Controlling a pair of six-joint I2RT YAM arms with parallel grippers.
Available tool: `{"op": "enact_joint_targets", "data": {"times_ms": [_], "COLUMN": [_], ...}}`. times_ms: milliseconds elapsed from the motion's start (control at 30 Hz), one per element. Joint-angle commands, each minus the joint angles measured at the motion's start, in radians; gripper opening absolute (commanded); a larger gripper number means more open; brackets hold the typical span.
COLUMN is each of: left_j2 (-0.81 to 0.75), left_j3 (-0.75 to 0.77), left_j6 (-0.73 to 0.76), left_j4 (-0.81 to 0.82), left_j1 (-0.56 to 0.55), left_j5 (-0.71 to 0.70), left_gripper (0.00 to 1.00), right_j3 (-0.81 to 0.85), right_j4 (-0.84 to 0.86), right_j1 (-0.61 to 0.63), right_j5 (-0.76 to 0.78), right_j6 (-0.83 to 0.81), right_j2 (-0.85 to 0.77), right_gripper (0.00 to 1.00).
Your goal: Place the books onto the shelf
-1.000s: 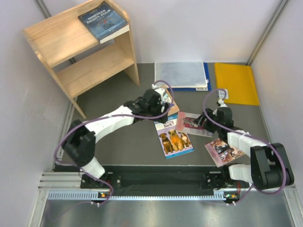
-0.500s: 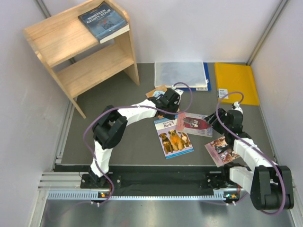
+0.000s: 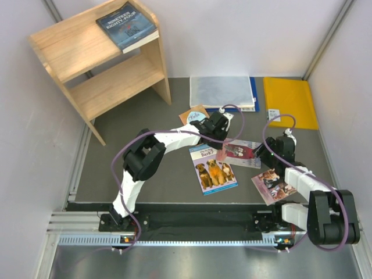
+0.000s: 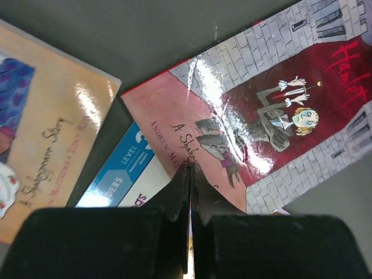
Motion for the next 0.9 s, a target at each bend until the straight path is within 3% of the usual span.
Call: {"op": "enact_joint_targets", "data": {"times_ms": [0,400,600,667,700,733,833,867], "left_j2": [0.052,0.143,0.156,0.155,0.153,0.149,0.115,0.1], "left_j3": [0.063,0.104,0.109,0.104,0.107,0.101,0.074,0.063], "left_j6": [-0.006,0.007,0.01,0.014,0.02,0.022,0.052,0.065], "left_j4": [0.01,-0.031,-0.031,-0.03,-0.036,-0.036,-0.037,-0.037], "left_j1": [-0.012,-0.021,-0.027,-0.027,-0.027,-0.027,-0.027,-0.027], "left_j5": [0.019,0.025,0.036,0.033,0.032,0.03,0.012,-0.001], "left_gripper": [0.0,0.0,0.0,0.0,0.0,0.0,0.04,0.13], "right_j3": [0.012,-0.006,0.02,0.036,0.058,0.069,0.119,0.132], "right_j4": [0.046,0.222,0.317,0.313,0.301,0.289,0.23,0.194], "right_j1": [-0.014,-0.012,-0.014,-0.014,-0.014,-0.012,-0.009,-0.008], "right_j5": [-0.03,-0.251,-0.329,-0.326,-0.325,-0.32,-0.303,-0.297], "right_j6": [-0.011,-0.024,-0.029,-0.035,-0.041,-0.053,-0.099,-0.116], "right_j2": [0.045,0.001,0.059,0.103,0.132,0.145,0.171,0.17], "right_gripper": [0.6,0.51,0.48,0.36,0.13,0.0,0.0,0.0]}}
